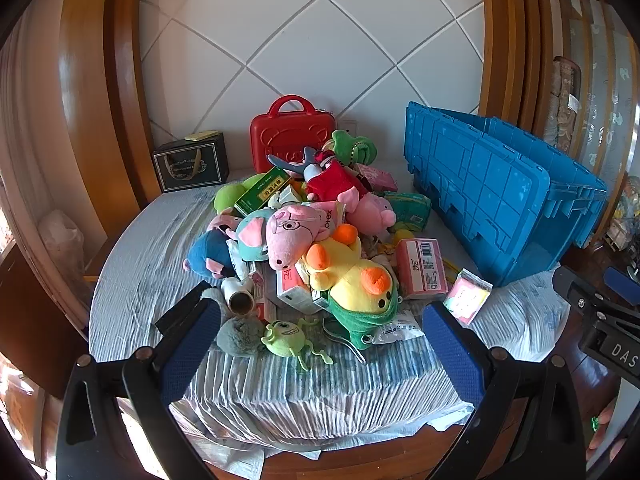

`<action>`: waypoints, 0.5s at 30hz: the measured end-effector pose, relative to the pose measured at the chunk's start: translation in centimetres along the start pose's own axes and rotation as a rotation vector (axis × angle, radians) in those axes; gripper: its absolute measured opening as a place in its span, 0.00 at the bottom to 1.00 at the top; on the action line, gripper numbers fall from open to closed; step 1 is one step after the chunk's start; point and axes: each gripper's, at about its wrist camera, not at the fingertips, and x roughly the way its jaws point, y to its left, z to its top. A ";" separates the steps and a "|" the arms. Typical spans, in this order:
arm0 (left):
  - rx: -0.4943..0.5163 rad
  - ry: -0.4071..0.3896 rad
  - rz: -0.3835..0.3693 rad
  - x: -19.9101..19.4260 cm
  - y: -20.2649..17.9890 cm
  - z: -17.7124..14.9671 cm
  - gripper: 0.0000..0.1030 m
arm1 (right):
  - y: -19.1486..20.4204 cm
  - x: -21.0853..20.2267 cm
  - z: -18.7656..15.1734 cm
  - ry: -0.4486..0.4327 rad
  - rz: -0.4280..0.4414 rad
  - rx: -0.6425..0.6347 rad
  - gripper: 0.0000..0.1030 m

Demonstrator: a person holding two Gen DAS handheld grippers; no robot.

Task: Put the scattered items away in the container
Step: 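Move both grippers down toward the heap of toys on the table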

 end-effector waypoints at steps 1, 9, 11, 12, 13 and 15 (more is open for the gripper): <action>-0.003 0.001 0.004 0.1 0.0 0.0 1.00 | -0.1 0.1 0.0 0.002 0.002 -0.002 1.00; -0.048 0.023 0.047 2.0 0.5 -0.8 1.00 | -0.9 1.9 -0.1 0.032 0.015 -0.012 1.00; -0.063 0.031 0.072 2.9 0.9 -1.1 1.00 | -1.1 2.7 -0.3 0.049 0.017 -0.019 1.00; -0.071 0.033 0.089 3.3 1.1 -1.2 1.00 | -1.4 3.3 -0.4 0.059 0.018 -0.023 1.00; -0.075 0.040 0.107 3.9 1.5 -1.4 1.00 | -1.6 3.9 -0.5 0.071 0.019 -0.028 1.00; -0.091 0.055 0.151 5.1 2.2 -1.8 1.00 | -2.0 5.4 -0.9 0.101 0.020 -0.037 1.00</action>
